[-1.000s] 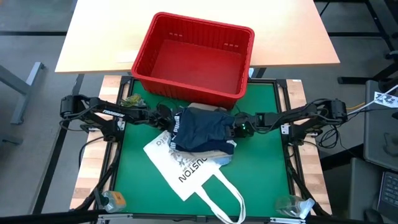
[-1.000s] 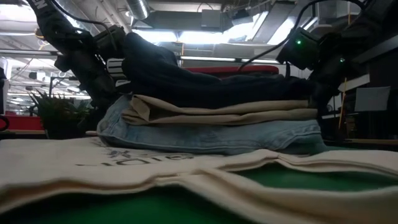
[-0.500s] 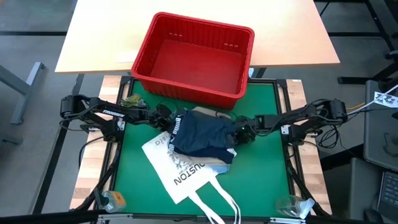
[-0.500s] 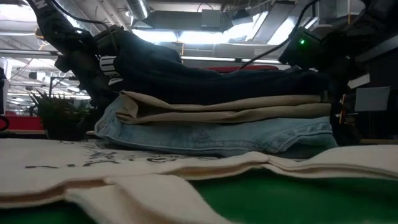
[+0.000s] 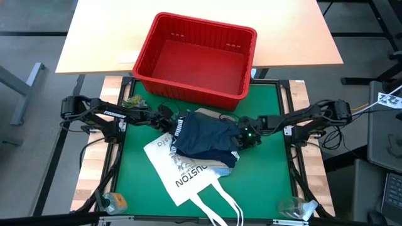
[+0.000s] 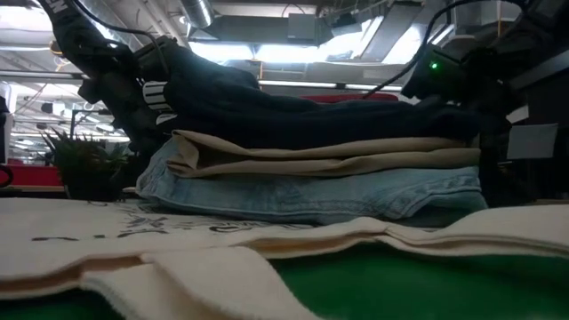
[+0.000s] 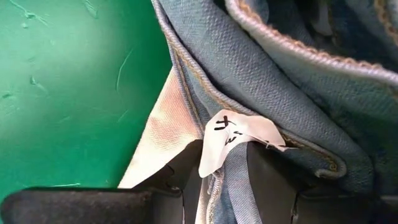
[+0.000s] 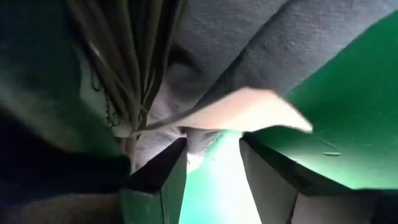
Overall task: Fold Laundry from Bin
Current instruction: Put the stacked clothes into the red organizer bin
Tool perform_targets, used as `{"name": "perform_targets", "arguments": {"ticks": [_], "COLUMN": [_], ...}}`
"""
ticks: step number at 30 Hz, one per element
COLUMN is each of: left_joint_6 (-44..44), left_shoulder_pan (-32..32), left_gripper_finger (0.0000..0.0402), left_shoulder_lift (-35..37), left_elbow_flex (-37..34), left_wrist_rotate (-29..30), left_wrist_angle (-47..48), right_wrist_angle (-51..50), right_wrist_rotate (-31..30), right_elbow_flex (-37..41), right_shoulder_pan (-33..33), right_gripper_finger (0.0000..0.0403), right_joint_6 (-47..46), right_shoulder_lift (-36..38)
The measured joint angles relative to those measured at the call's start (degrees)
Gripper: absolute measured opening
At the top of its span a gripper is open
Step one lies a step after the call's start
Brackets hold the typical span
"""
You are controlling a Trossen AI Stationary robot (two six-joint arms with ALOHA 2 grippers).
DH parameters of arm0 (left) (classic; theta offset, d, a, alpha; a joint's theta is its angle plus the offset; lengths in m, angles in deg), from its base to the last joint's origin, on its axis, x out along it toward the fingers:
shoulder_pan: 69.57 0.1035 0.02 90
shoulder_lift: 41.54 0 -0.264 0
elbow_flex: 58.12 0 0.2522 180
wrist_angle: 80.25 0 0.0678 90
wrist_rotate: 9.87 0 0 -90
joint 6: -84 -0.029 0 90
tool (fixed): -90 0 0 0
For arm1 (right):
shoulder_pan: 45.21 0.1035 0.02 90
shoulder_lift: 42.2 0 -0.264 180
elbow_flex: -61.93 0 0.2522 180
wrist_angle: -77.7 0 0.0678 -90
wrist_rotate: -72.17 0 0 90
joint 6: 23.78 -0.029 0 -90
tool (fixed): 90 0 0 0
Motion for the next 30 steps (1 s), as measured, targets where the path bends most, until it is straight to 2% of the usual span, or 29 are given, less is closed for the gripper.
{"name": "perform_targets", "arguments": {"ticks": [5, 11, 15, 20, 24, 30], "left_joint_6": [0.0, 0.0, 0.0, 0.1, 0.4, 0.4], "left_shoulder_pan": [0.0, 0.0, 0.0, 0.1, 0.3, 0.3], "left_gripper_finger": [0.0119, 0.0119, 0.0106, 0.0056, 0.0009, 0.0002], "left_shoulder_lift": [0.0, 0.0, 0.0, 0.0, 0.0, 0.0], "left_elbow_flex": [0.0, -0.1, -0.1, -0.2, -0.2, 0.8], "left_wrist_rotate": [0.0, 0.0, -0.6, -2.5, -4.0, -4.8], "left_wrist_angle": [0.1, -0.1, -0.1, -1.9, -4.0, -4.3], "right_wrist_angle": [7.2, 8.7, 11.9, 13.6, 13.8, 13.1], "right_wrist_rotate": [-3.1, -5.9, -10.1, -11.6, -11.1, -10.4], "right_elbow_flex": [0.3, 0.3, 0.3, 0.3, 0.2, 0.1], "right_shoulder_pan": [0.1, 0.1, 0.0, -0.1, -0.1, -0.2], "right_gripper_finger": [0.0161, 0.0157, 0.0114, 0.0018, 0.0027, 0.001], "right_joint_6": [-2.9, -1.7, 0.1, 0.3, 0.3, 0.3], "right_shoulder_lift": [-0.1, -0.2, -0.3, -0.3, -0.2, -0.2]}}
